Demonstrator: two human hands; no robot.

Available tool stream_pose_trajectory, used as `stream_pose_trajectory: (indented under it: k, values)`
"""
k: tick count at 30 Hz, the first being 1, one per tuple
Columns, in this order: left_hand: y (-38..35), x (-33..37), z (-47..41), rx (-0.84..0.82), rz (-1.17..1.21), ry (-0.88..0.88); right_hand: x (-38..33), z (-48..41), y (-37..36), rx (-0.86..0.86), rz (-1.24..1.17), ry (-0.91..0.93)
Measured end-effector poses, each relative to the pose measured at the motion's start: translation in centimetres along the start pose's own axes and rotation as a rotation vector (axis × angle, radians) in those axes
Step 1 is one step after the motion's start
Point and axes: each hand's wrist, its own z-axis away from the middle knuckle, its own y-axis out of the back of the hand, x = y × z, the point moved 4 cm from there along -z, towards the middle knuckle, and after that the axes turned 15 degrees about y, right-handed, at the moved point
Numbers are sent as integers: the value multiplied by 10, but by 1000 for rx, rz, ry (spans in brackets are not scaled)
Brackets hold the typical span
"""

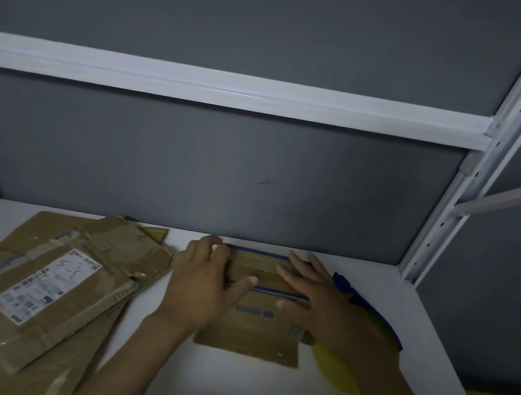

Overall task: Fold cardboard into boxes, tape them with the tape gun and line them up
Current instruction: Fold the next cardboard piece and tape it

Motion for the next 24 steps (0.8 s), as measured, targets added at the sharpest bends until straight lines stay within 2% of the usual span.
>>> stream_pose_trajectory:
  k: [1, 4, 5, 7, 9, 11, 13, 15, 17, 21, 24]
  values:
    - [-3, 7, 4, 20, -13, -68, 1, 0, 0, -9, -23, 12]
    - [-18, 31, 11, -57, -96, -209, 2, 7, 3, -7, -133, 31]
    - [-23, 35, 12, -74, -141, -227, 3, 12, 6, 53, -213, 9]
    - [-28, 38, 10, -115, -216, -227, 16, 28, 18, 299, -289, -105]
    - [-28, 36, 7, -142, -236, -222, 42, 53, 27, 464, -116, -312]
    - [-28, 34, 5, -121, -234, -225, 68, 77, 25, 348, 24, -551]
    - [-28, 35, 6, -92, -231, -222, 86, 93, 14, 193, 74, -697]
    - [-27, 38, 8, -70, -222, -213, 90, 96, 9, 162, 190, -708]
    - [-26, 41, 10, -58, -187, -204, 87, 95, 12, 224, 218, -673]
    - [-23, 45, 12, -71, -116, -219, 63, 88, 40, 562, 102, -594]
    - [-19, 47, 7, -143, -76, -157, 30, 75, 75, 778, 114, -437]
